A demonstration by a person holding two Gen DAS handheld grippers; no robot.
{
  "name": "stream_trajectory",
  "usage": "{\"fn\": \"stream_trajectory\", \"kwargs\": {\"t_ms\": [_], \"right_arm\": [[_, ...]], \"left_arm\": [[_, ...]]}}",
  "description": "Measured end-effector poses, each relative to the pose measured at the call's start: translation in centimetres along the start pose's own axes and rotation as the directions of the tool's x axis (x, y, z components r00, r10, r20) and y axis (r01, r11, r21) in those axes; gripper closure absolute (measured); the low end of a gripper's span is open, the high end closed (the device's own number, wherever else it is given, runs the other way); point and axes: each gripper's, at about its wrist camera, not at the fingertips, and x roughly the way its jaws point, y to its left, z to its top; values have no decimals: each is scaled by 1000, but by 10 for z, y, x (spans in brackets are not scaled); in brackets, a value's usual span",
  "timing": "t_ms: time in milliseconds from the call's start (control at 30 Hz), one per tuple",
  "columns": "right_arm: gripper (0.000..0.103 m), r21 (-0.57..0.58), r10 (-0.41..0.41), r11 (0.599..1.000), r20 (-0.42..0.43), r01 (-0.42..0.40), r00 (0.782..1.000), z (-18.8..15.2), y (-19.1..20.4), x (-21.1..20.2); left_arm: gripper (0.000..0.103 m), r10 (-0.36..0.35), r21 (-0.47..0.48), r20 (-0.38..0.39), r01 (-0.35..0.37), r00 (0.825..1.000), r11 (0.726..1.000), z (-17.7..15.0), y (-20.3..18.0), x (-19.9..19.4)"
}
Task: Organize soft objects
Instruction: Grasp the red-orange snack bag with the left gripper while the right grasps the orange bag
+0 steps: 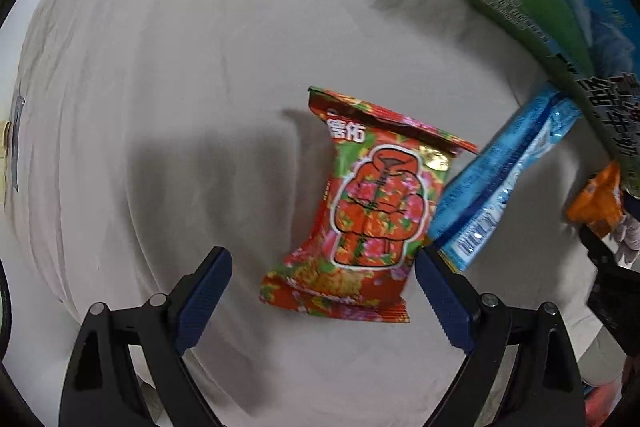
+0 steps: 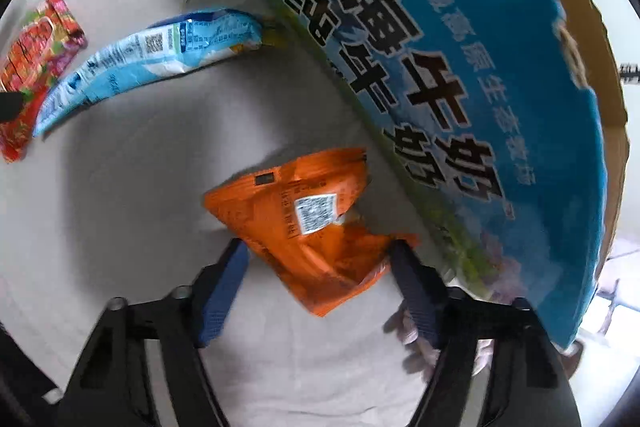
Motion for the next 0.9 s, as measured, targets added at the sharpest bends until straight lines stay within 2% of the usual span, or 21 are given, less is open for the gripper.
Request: {"fn": "stream_trajectory", "kwargs": {"t_ms": [67, 100, 133, 200, 233, 267, 300, 333, 367, 400, 433, 500, 567, 600, 667, 767, 833, 900], "right_arm": [[65, 87, 49, 995, -34, -46, 998, 0, -16, -4], [66, 169, 142, 977, -57, -131, 988, -2, -27, -4], [66, 262, 251, 939, -77, -223, 965, -5, -37, -2], [66, 385, 449, 835, -65, -393, 891, -11, -52, 1], [66, 413, 500, 797, -40, -441, 865, -12, -58, 1], [64, 401, 475, 811, -30, -425, 879, -12, -61, -3], [56, 361, 412, 853, -27, -375, 911, -10, -61, -9], [49, 289, 295, 916, -17, -277, 955, -8, -58, -17], [39, 222, 197, 956, -4, -192, 980, -6, -53, -24], [38, 147, 121, 982, 10, -121, 993, -3, -47, -28], [38, 77, 83, 993, 21, -84, 996, 1, -41, -29], [38, -3, 66, 998, 19, -66, 998, 10, -31, -23], [38, -34, 44, 998, 10, -44, 999, 20, -27, -11], [36, -32, 32, 999, 9, -31, 999, 23, -25, -7], [38, 10, 65, 998, 32, -65, 997, 27, -32, -10], [52, 105, 158, 982, 7, -158, 987, 25, -53, -16], [54, 238, 316, 924, -38, -298, 948, 20, -71, -13], [54, 375, 477, 824, -54, -425, 877, 12, -86, -5]], "left_arm": [[9, -9, 0, -1, 9, 1000, 1000, 1, 0, 3], [9, -10, 0, -3, 10, 1000, 1000, 2, 0, 4], [9, -8, 0, -3, 8, 1000, 1000, 1, -2, 4], [9, -6, 6, -3, 6, 1000, 1000, 2, -4, 5], [9, -5, 7, -6, 5, 1000, 1000, 3, -4, 6], [9, -4, 11, -9, 5, 1000, 1000, 4, -7, 7], [9, -7, 16, -8, 7, 1000, 1000, 6, -10, 6], [9, -3, 21, -6, 3, 1000, 1000, 6, -12, 6], [9, 2, 26, -5, -2, 1000, 1000, 5, -13, 7], [9, 9, 30, -5, -9, 1000, 999, 6, -15, 9], [9, 16, 34, -6, -15, 1000, 999, 5, -19, 6], [9, 21, 36, -13, -20, 1000, 999, 6, -23, 10], [9, 29, 36, -19, -28, 999, 999, 11, -29, 14], [9, 31, 37, -21, -31, 999, 999, 11, -31, 16], [9, 31, 37, -22, -30, 999, 999, 11, -31, 21], [9, 19, 32, -26, -18, 999, 999, 12, -34, 26], [9, 10, 34, -22, -9, 1000, 999, 13, -30, 29], [9, 4, 44, -19, -4, 1000, 999, 15, -33, 31]]}}
